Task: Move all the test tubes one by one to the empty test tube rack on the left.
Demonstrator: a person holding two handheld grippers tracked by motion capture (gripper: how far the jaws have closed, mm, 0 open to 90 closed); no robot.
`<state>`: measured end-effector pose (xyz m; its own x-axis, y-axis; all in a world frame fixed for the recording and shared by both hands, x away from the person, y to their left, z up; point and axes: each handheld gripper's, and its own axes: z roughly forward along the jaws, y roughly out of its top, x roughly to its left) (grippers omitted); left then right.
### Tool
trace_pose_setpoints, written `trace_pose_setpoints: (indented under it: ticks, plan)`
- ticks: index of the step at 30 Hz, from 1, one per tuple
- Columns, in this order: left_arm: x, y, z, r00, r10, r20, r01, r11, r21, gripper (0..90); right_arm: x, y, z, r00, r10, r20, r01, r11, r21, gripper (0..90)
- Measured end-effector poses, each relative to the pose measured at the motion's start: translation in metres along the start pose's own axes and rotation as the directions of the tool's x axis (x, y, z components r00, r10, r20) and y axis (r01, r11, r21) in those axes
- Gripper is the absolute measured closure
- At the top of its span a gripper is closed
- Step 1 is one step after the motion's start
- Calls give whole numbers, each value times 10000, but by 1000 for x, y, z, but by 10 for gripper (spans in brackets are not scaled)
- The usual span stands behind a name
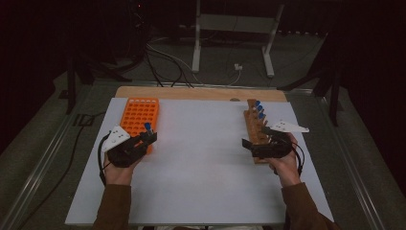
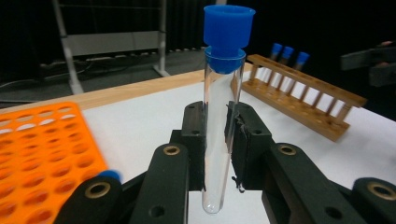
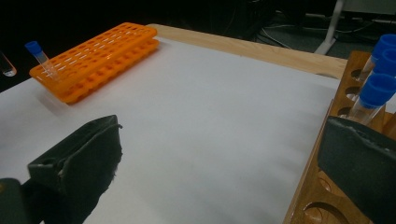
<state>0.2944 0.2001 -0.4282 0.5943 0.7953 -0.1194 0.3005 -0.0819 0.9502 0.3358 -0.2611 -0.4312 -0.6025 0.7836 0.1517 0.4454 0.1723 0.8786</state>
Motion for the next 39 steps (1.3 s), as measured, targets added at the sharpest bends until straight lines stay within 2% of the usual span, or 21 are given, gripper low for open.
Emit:
trace_pose_setpoints:
  ticks: [6, 11, 17, 19, 24, 27, 34, 39]
  plan:
    - [13, -5, -6, 9982, -209, -566, 206, 9998, -72, 777, -1, 0, 0, 10000, -1, 2, 1, 10000, -27, 0]
    - [21, -8, -9, 9935, -339, -1091, 325, 9994, -142, 777, 0, 0, 0, 10000, -17, 0, 17, 10000, -2, 0]
    - [33, -14, -9, 9853, -577, -1610, 562, 9983, -139, 777, 0, 0, 0, 10000, -37, -28, 37, 10000, -20, 0]
    - [35, -16, -8, 9825, -544, -1781, 544, 9985, -44, 777, 0, 1, 0, 10000, -38, -20, 38, 10000, -38, 0]
    - [43, -22, -6, 9716, -668, -2269, 648, 9978, -161, 777, -1, 0, 0, 10000, -45, -13, 45, 10000, -36, 0]
    - [46, -27, -4, 9669, -719, -2450, 687, 9974, -220, 777, -1, 0, 0, 10000, -73, -33, 73, 10000, -20, 0]
    - [51, -37, 8, 9615, -749, -2643, 790, 9969, 51, 777, -1, 0, 1, 10000, -79, -48, 79, 10000, -34, 0]
    - [51, -42, 15, 9620, -572, -2668, 714, 9965, 438, 777, -1, 0, 1, 10000, -79, -52, 79, 10000, -26, 0]
